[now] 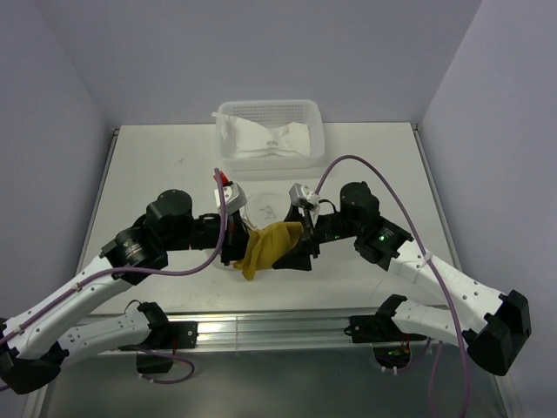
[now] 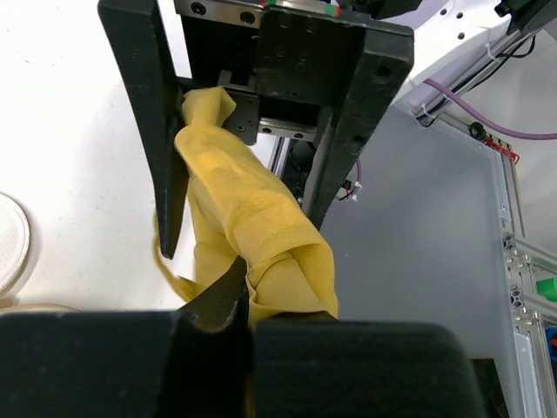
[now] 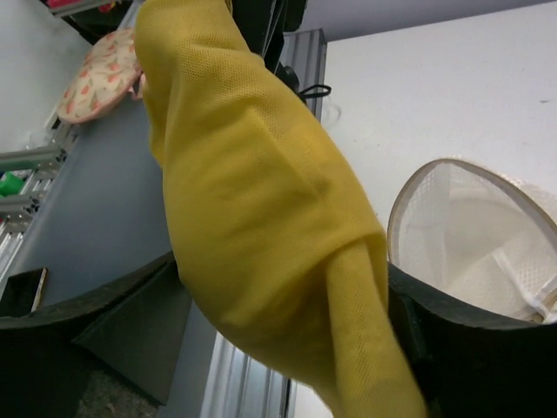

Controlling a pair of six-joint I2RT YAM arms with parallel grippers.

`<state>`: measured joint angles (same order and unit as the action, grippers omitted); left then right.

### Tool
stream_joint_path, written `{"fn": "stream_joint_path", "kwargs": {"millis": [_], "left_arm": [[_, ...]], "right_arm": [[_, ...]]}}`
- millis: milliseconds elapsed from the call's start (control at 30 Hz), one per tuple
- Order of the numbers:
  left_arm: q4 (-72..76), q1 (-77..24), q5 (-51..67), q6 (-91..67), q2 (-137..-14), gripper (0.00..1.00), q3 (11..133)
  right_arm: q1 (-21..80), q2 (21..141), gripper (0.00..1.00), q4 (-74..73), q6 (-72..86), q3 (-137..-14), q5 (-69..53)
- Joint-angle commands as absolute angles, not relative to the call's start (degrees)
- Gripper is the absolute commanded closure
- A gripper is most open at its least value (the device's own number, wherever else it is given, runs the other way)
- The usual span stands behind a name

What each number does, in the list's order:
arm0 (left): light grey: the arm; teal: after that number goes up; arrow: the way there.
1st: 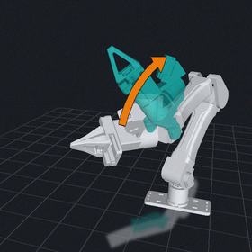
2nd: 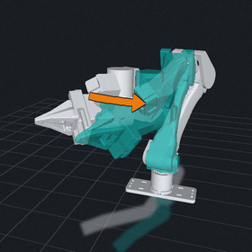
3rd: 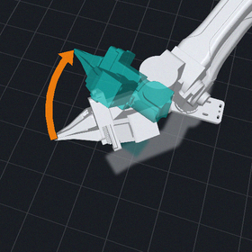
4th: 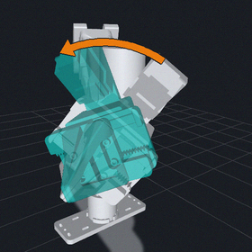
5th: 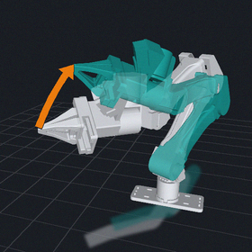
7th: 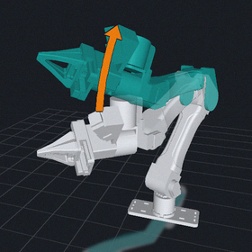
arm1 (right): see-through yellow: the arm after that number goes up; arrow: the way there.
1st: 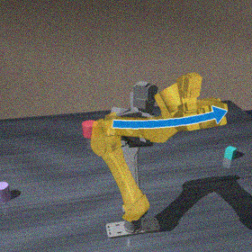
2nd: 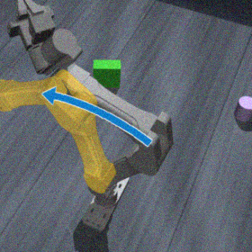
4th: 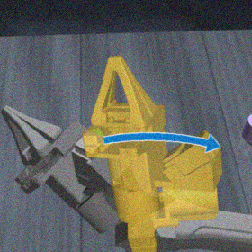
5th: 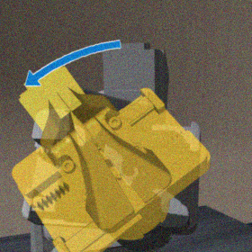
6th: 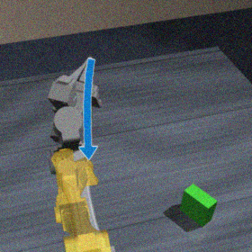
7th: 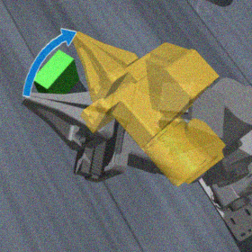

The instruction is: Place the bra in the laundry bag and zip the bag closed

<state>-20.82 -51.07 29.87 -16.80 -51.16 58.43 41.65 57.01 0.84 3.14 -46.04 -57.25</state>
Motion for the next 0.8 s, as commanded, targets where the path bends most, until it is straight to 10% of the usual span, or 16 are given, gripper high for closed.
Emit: {"fn": "stream_joint_path", "kwargs": {"millis": [0, 167, 433, 767], "left_arm": [[-18.1, -51.06, 30.32, -17.23, -50.63, 1.0, 61.52], [-19.77, -51.06, 29.09, -17.31, -49.49, 0.98, 61.52], [-29.08, -51.06, 9.91, -19.85, -43.7, 0.22, 62.23], [-42.7, -51.06, -24.13, -41.29, -37.79, 0.23, 58.71]], "right_arm": [[42.01, 56.77, 0.24, 7.29, 6.06, -46.23, -57.66], [41.92, 57.04, 0.67, 9.66, 7.73, -45.88, -56.25], [38.77, 54.32, 0.82, 8.79, 8.52, -44.83, -51.59], [30.41, 56.77, 0.95, 12.3, 13.35, -42.98, -51.33]]}}
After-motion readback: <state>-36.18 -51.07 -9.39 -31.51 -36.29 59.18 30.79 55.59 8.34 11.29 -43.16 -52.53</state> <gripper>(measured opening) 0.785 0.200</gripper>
